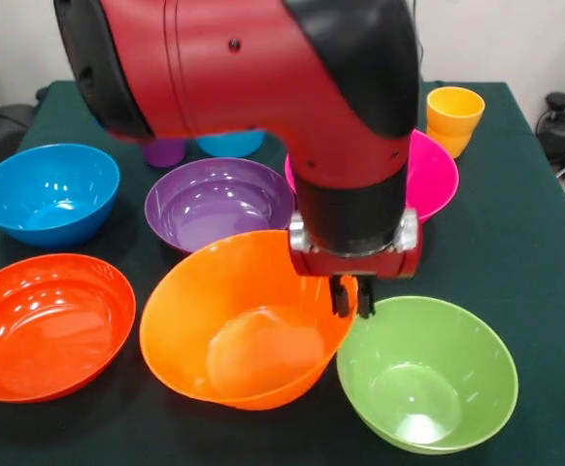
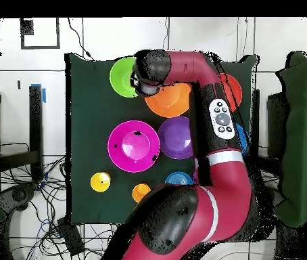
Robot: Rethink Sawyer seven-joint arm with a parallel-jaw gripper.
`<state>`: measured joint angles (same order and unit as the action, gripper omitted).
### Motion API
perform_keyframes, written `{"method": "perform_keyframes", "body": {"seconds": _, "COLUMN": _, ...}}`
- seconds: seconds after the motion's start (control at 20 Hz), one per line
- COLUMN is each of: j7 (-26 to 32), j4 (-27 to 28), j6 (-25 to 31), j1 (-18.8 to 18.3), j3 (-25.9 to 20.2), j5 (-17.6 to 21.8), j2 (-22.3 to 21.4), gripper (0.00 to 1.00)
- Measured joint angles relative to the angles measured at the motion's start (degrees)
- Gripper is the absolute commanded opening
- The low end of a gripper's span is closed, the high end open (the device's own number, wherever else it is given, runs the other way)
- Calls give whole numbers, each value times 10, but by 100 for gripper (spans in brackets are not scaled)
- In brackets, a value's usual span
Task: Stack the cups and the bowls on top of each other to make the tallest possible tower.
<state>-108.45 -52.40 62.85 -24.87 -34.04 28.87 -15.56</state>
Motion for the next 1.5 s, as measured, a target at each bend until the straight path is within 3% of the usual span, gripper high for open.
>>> {"method": "perform_keyframes", "body": {"seconds": 0.6, "j7": 0, "j4": -57, "j6": 0, "j1": -4, "j3": 0, "j5": -14, "j2": -81, "gripper": 0}}
{"method": "perform_keyframes", "body": {"seconds": 1.3, "j7": 0, "j4": -87, "j6": 0, "j1": -18, "j3": 0, "j5": -28, "j2": -98, "gripper": 0}}
{"method": "perform_keyframes", "body": {"seconds": 1.5, "j7": 0, "j4": -121, "j6": 1, "j1": -28, "j3": 0, "j5": -38, "j2": -125, "gripper": 0}}
